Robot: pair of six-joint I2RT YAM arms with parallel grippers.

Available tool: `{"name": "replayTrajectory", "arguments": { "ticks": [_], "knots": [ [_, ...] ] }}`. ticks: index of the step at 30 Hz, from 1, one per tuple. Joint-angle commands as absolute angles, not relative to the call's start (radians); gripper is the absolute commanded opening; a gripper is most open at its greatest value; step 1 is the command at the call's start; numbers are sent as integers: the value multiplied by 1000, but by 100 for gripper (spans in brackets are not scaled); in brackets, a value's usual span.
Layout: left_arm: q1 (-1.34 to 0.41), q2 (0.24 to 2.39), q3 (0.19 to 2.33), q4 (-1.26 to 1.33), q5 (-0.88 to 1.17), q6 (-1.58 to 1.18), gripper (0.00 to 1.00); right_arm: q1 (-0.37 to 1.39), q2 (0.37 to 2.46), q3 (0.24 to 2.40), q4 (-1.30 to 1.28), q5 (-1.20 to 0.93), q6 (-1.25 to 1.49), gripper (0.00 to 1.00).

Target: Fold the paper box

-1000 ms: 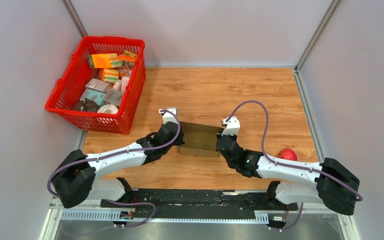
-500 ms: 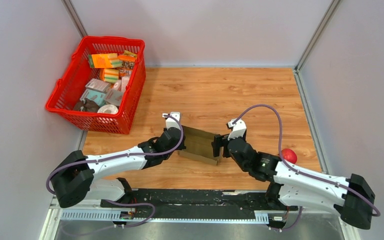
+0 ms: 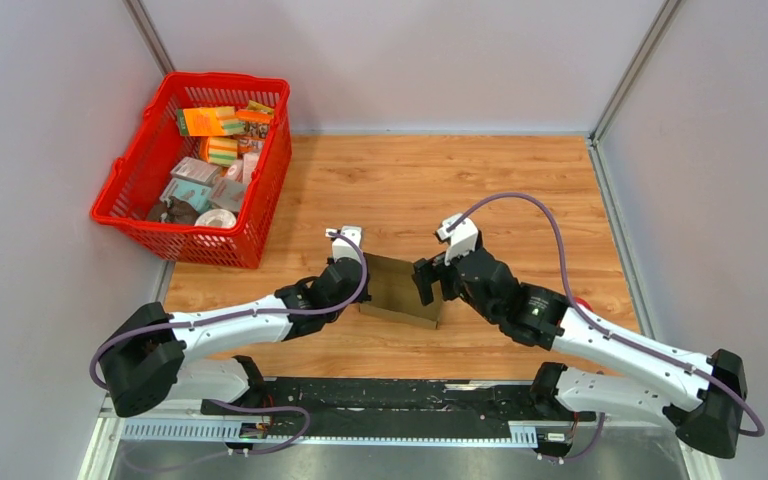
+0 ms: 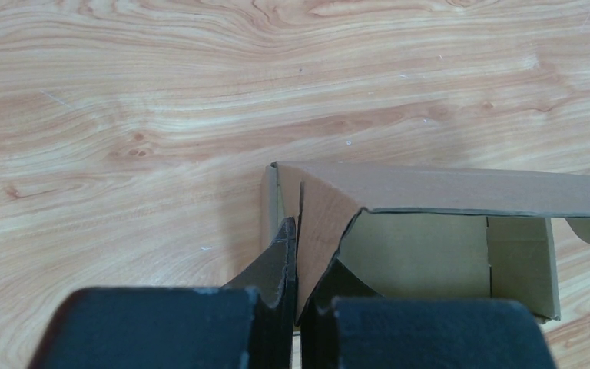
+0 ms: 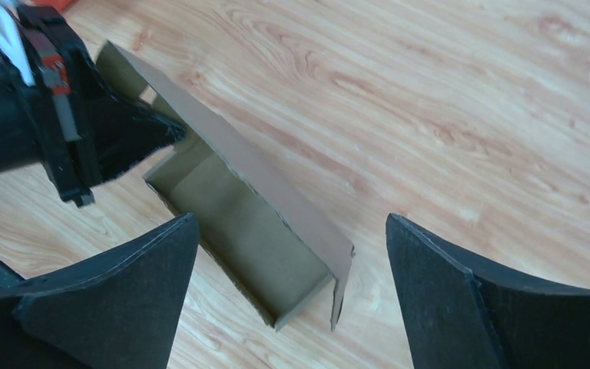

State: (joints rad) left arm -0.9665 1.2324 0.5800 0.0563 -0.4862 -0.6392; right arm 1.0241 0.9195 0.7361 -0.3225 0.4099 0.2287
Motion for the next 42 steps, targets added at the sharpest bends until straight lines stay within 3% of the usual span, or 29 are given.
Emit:
{"name": "replayTrajectory", "arguments": {
  "ticks": [1, 3, 5, 11, 14, 24, 29, 34, 42],
  "knots": [
    [-977, 1212, 558, 61, -491, -621, 0, 996, 983, 850, -319, 387, 135, 94],
    [-977, 1210, 560, 60, -497, -624, 0, 950, 1014, 914, -397, 425, 288, 93],
    [-977, 1210, 563, 57, -497, -624, 0, 873, 1019, 923, -500, 320, 391, 88],
    [-977, 1203, 560, 49, -494, -624, 0, 867, 801, 671, -379, 31, 359, 75],
    [-977, 1198, 555, 49, -498, -623, 0, 867, 753, 601, -318, 15, 360, 72],
    [-977, 1203, 569, 22, -506, -615, 0, 870, 749, 566, -293, -130, 360, 77],
    [-979, 1192, 572, 9, -514, -612, 0, 929, 628, 535, -288, -190, 380, 82],
    [-977, 1186, 577, 6, -522, -611, 0, 979, 594, 531, -334, -175, 429, 84],
    [-977, 1180, 572, -26, -535, -617, 0, 1000, 802, 652, -543, 342, 500, 76]
  ]
}}
